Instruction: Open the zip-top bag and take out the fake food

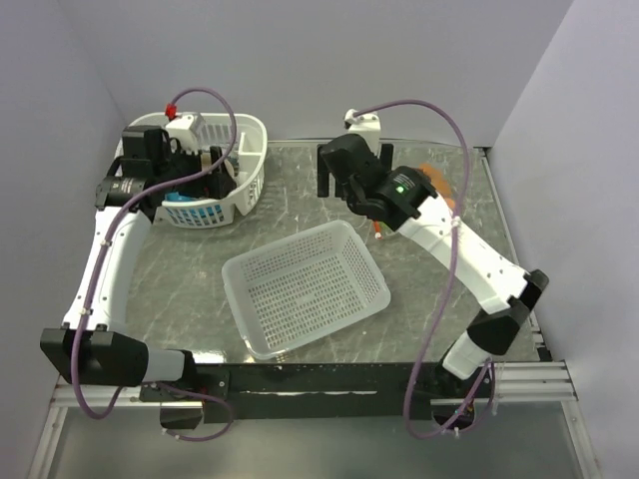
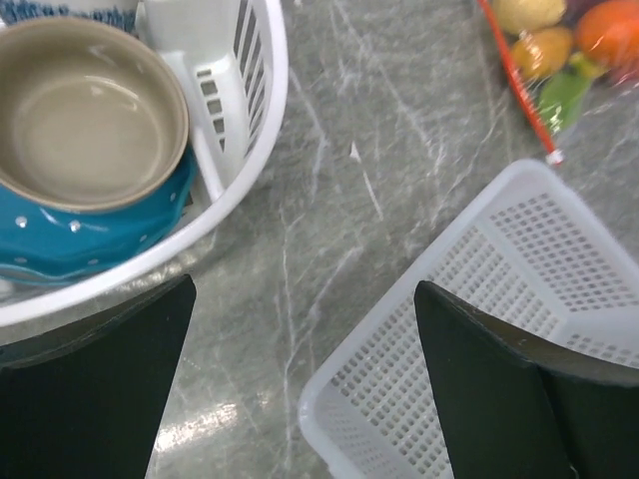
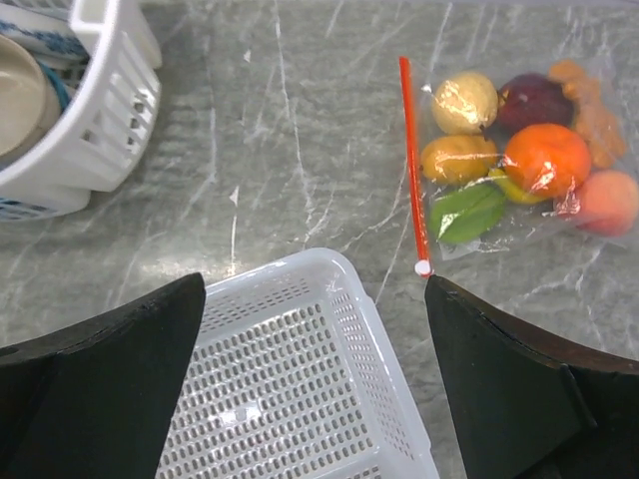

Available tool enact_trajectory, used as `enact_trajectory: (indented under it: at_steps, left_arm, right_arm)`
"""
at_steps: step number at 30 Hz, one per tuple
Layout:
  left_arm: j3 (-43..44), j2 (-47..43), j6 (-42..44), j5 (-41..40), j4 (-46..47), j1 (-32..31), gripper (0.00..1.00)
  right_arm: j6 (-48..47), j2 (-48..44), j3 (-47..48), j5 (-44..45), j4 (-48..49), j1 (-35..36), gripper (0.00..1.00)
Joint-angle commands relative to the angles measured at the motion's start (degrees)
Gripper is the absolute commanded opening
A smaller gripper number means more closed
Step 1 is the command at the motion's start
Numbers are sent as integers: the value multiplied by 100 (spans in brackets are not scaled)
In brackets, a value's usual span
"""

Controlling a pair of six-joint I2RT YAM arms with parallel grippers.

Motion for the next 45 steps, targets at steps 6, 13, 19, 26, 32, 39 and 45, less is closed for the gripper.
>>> enact_trajectory:
  at_steps: [6, 13, 19, 26, 32, 39, 45]
  left_arm:
    - [-1445, -592, 1100, 21, 376, -23, 99]
    - [-2316, -1234, 1696, 136, 271, -23, 99]
    - [-3328, -1490, 1909, 48, 885, -14, 99]
    - [-3830, -1096, 1724, 92, 2133, -23, 99]
    - [-3154, -139, 1733, 461, 2143, -172, 99]
    - [-3196, 224, 1803, 794, 1986, -839, 99]
    - [-3293, -162, 2417, 1181, 1432, -849, 99]
  right_arm:
    - [423, 1405, 601, -578, 241, -1375, 100]
    - [239, 2635, 918, 152, 530, -1657, 100]
    - [230, 2987, 654, 328, 830, -1648, 100]
    - [616, 3024, 329, 276, 628, -1631, 100]
    - [371, 2697, -349, 530, 1095, -1744, 100]
    - [318, 3523, 627, 786, 602, -1824, 100]
    - [221, 3664, 460, 716, 874, -1920, 100]
